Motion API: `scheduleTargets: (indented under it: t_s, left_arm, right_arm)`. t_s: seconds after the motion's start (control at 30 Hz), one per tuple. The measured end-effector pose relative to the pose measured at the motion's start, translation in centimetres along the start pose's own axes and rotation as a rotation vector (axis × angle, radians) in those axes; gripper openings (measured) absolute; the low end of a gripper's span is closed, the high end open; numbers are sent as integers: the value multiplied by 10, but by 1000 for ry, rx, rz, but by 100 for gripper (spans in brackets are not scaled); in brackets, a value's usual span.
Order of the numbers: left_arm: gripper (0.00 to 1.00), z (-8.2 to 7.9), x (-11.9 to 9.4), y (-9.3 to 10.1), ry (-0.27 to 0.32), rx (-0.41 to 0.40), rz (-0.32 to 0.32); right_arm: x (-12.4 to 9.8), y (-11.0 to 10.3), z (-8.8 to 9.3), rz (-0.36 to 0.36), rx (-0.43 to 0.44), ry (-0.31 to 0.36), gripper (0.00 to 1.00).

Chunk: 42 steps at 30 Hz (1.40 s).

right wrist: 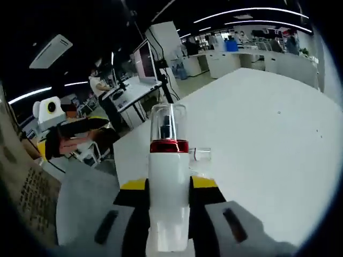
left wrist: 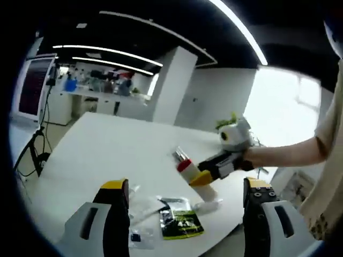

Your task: Arrange the skincare products in the storage area until every visible bottle or jar stands upright without overlapping.

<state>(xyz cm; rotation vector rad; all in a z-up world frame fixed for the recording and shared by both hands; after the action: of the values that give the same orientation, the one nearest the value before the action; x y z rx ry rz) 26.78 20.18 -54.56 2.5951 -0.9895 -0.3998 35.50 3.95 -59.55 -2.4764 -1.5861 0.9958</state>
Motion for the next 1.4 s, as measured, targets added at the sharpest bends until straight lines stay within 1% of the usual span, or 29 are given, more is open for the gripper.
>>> scheduleTargets:
  t_s: [0.03, 0.1, 0.13, 0.2, 0.3, 0.43, 0.47, 0.5, 0.53, 0.6, 0.67, 0.7, 0.77, 0.83, 0.9, 1.03, 1.17, 1.23, 1.4]
  left_arm:
    - [87, -2, 1, 0, -5, 8, 2]
    - [88, -5, 5, 5, -18, 24, 39]
    - [88, -6, 6, 7, -23, 19, 50]
    - [88, -9, 10, 10, -26, 10, 84]
    - [88, -14, 14, 17, -30, -22, 144]
    - [88, -21, 21, 31, -45, -71, 262]
    - [88, -22, 23, 36, -52, -81, 297]
    - [87, -23, 24, 39, -62, -84, 319]
    - [86, -25, 27, 43, -64, -92, 355]
    - [85, -28, 31, 50, -76, -98, 406]
    - [84, -31, 36, 51, -85, -88, 423]
    - [83, -33, 39, 54, -95, -84, 458]
    - [80, -38, 42, 63, -109, -85, 503]
    - [76, -44, 46, 68, -105, -79, 534]
    - [73, -46, 49, 75, -131, -76, 581]
    - [69, -44, 57, 82, -187, -39, 611]
    - [61, -45, 63, 89, -192, -44, 640]
    - [56, -46, 65, 94, -198, -29, 657]
    - [47, -51, 69, 101, -193, -11, 683]
  right_arm:
    - [-3, -5, -1, -10, 15, 22, 26]
    - [-10, -16, -3, -39, 49, 80, 26]
    - [-14, -22, -4, -53, 72, 110, 26]
    - [-21, -33, -6, -84, 89, 160, 26]
    - [-30, -43, -7, -103, 86, 201, 26]
    - [-43, -60, -9, -159, 75, 285, 26]
    - [-46, -62, -8, -165, 84, 289, 26]
    - [-48, -65, -8, -172, 92, 300, 26]
    - [-51, -68, -9, -181, 91, 320, 26]
    - [-56, -74, -9, -209, 96, 358, 26]
    - [-60, -80, -10, -229, 105, 385, 26]
    - [-63, -81, -11, -238, 107, 394, 26]
    - [-68, -86, -12, -256, 110, 413, 26]
    - [-72, -89, -13, -266, 108, 425, 26]
    - [-77, -92, -13, -280, 105, 441, 26]
    - [-85, -96, -14, -298, 109, 472, 26]
    - [-90, -99, -16, -305, 109, 493, 26]
    - [-92, -99, -16, -306, 105, 500, 26]
    - [-97, -101, -17, -305, 90, 504, 26]
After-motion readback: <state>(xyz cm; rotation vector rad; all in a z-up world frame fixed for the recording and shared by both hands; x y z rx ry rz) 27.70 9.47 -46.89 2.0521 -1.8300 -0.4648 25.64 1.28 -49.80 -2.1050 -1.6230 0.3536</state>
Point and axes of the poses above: the point that each gripper's makers call its tool centre point, and the gripper's own axes: x roughly forward along the fingers, y roughly to its right, z roughly out of its underside, the point moved 6 cm from there along -x, roughly backward along the fingers, and after that the axes turned 2 degrees about z, right-handed, at the moved point
